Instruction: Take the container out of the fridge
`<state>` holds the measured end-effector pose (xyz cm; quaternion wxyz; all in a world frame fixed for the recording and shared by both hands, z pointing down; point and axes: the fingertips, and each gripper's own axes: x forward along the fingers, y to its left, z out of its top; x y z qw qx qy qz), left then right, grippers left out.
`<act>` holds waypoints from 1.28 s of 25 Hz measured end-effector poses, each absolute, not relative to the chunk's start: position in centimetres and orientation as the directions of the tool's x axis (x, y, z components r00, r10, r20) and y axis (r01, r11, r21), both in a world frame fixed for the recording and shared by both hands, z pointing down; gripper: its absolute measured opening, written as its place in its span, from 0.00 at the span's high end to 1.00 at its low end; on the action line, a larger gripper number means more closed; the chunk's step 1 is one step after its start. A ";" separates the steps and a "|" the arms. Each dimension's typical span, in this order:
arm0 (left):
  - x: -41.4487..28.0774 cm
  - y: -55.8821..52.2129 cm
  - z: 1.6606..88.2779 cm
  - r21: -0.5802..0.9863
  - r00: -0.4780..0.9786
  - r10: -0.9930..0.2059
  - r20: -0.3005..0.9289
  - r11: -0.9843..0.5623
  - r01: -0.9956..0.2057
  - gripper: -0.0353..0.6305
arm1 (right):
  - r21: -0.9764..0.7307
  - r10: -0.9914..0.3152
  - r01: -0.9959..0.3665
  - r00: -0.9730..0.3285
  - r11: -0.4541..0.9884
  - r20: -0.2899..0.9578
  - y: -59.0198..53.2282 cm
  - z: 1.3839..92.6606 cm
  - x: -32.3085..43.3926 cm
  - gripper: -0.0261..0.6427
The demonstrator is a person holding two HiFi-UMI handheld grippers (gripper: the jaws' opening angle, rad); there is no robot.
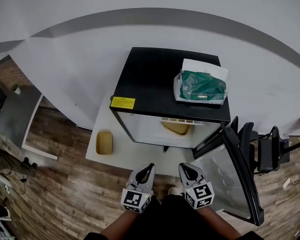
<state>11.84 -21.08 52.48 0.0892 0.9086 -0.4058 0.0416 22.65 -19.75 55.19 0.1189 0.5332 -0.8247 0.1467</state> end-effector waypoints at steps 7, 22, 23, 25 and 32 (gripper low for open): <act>10.5 -21.6 52.1 0.145 0.722 -0.680 0.125 -0.707 -0.692 0.92 | -0.065 -0.868 -0.945 -0.319 0.319 0.380 -22.6 55.7 22.2 0.96; 8.7 -24.4 51.5 0.176 0.711 -0.699 0.077 -0.692 -0.700 0.92 | 0.082 -0.852 -0.938 -0.265 0.336 0.451 -29.1 58.7 21.7 0.63; 8.6 -24.4 51.6 0.176 0.707 -0.703 0.080 -0.688 -0.704 0.92 | 0.085 -0.839 -0.931 -0.276 0.354 0.469 -29.4 59.4 21.5 0.63; 8.3 -24.5 51.7 0.179 0.697 -0.712 0.082 -0.678 -0.713 0.92 | 0.095 -0.817 -0.920 -0.286 0.380 0.501 -30.2 60.7 21.2 0.63; 7.9 -25.3 52.0 0.199 0.666 -0.741 0.084 -0.643 -0.740 0.92 | 0.110 -0.773 -0.898 -0.297 0.425 0.561 -34.7 64.1 20.3 0.63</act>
